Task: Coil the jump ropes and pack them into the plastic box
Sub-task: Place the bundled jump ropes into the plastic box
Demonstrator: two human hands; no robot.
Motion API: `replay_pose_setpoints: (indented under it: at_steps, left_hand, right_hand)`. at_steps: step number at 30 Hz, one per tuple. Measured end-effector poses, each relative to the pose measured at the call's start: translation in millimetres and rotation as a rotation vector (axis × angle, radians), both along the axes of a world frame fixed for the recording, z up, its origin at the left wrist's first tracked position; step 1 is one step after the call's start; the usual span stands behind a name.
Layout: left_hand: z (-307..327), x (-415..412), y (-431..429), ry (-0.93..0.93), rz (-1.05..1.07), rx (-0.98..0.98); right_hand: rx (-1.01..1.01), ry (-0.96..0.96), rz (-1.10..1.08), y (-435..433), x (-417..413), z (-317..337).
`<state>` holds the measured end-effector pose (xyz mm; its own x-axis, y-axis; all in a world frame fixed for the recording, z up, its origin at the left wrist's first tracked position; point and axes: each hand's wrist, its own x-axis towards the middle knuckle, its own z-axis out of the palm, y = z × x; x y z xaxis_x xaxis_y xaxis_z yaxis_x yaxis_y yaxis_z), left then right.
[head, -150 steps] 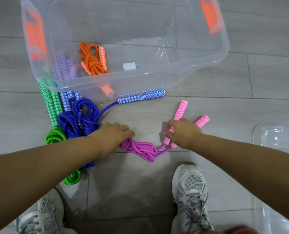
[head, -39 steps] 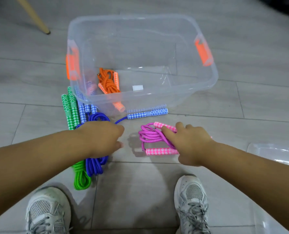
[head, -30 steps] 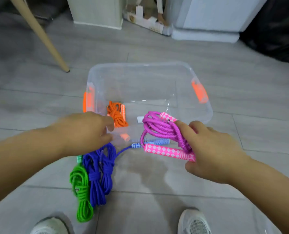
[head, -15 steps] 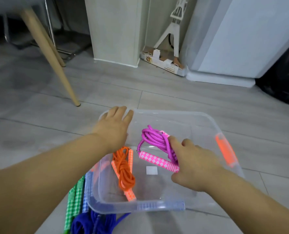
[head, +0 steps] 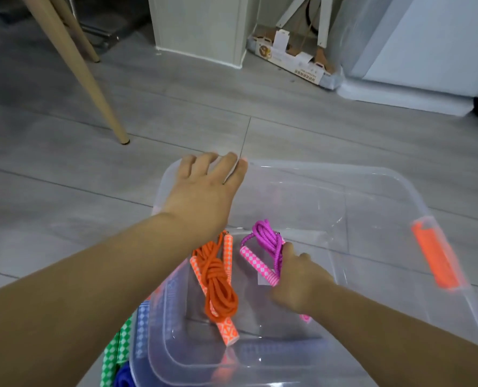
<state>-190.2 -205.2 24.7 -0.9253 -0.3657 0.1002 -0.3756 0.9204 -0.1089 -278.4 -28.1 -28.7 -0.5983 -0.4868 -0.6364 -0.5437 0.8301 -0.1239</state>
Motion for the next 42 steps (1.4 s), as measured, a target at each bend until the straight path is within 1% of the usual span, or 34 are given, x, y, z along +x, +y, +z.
replay_pose_setpoints:
  at_steps: [3,6,8,10,13,15,17,19,24,27,30,35,38,42]
  left_hand:
    - [-3.9,-2.1,0.3,-0.013,0.017,0.058]
    - [-3.8,-2.4,0.8,-0.016,0.024,0.065]
    - [-4.2,-1.2,0.8,0.008,0.016,0.080]
    - [-4.2,-1.4,-0.1,0.010,0.017,0.091]
    - [-3.3,-2.6,-0.8,-0.021,0.021,0.093]
    - [-2.3,-2.9,-0.2,-0.030,0.022,0.097]
    - [-0.6,-2.4,0.5,-0.055,0.027,0.089]
    - [2.5,-1.4,1.2,-0.097,0.025,0.074]
    - [17.9,-0.8,4.6,-0.192,0.024,0.095]
    - [36.7,1.6,7.0,-0.287,0.025,0.125]
    - [59.2,11.0,12.1,-0.384,-0.002,0.076]
    - [92.6,50.5,42.2,-0.354,-0.063,0.078]
    - [103.0,88.2,65.0,-0.324,-0.092,0.083]
    - [111.4,138.0,96.6,-0.300,-0.115,0.184]
  right_hand:
    - [0.027,-0.024,-0.091,-8.2,9.9,-26.8]
    - [0.153,-0.051,-0.015,-21.2,18.9,-40.3]
    - [0.254,-0.032,0.102,-30.3,26.7,-42.4]
    - [0.303,0.015,0.215,-41.1,34.0,-40.4]
    - [0.306,0.035,0.269,-49.5,36.6,-43.6]
    - [0.254,0.008,0.308,-48.0,32.7,-37.2]
    - [0.162,-0.076,0.331,-41.9,24.3,-31.5]
    - [0.130,-0.113,0.335,-36.3,16.9,-25.3]
    - [0.179,0.030,0.457,-25.8,16.4,6.6]
    - [0.118,0.091,0.503,-16.3,22.4,32.8]
    - [0.038,0.133,0.532,-2.5,29.7,58.9]
    - [-0.097,0.262,0.575,29.3,50.4,117.7]
    - [-0.240,0.305,0.522,54.5,64.7,146.0]
    - [-0.392,0.357,0.509,89.1,88.8,161.5]
